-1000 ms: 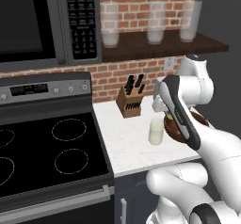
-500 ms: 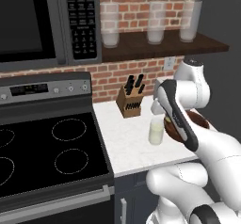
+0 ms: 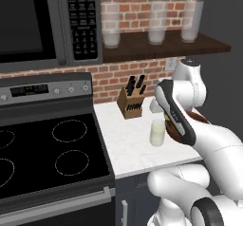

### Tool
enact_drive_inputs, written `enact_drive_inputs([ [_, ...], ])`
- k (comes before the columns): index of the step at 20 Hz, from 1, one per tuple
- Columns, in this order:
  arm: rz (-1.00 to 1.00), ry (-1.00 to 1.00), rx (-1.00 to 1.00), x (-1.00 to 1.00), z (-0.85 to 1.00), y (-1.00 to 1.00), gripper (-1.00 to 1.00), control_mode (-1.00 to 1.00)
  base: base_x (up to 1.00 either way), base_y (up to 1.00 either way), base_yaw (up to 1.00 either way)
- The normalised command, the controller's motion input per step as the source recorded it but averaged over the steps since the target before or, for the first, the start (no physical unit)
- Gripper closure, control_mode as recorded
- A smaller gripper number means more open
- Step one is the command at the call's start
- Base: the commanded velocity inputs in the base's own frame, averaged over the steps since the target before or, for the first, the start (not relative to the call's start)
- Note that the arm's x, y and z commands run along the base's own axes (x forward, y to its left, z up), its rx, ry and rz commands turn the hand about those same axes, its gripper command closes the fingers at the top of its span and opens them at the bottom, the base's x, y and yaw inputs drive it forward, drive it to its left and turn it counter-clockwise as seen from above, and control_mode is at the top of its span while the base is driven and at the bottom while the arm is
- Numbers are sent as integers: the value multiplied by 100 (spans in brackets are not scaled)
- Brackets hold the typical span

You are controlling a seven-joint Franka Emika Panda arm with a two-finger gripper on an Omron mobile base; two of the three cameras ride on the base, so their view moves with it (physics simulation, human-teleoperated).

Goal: Grab a lemon wedge from the fridge and one ice cube from the ice bowl, and put them in the glass of lemonade.

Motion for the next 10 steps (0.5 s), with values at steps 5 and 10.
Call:
enact_drive_inputs([
  [5,0,0,0,39,0,0,100,-100,0,0,0],
  [10,0,0,0,13,-1,0,100,-100,0,0,0],
])
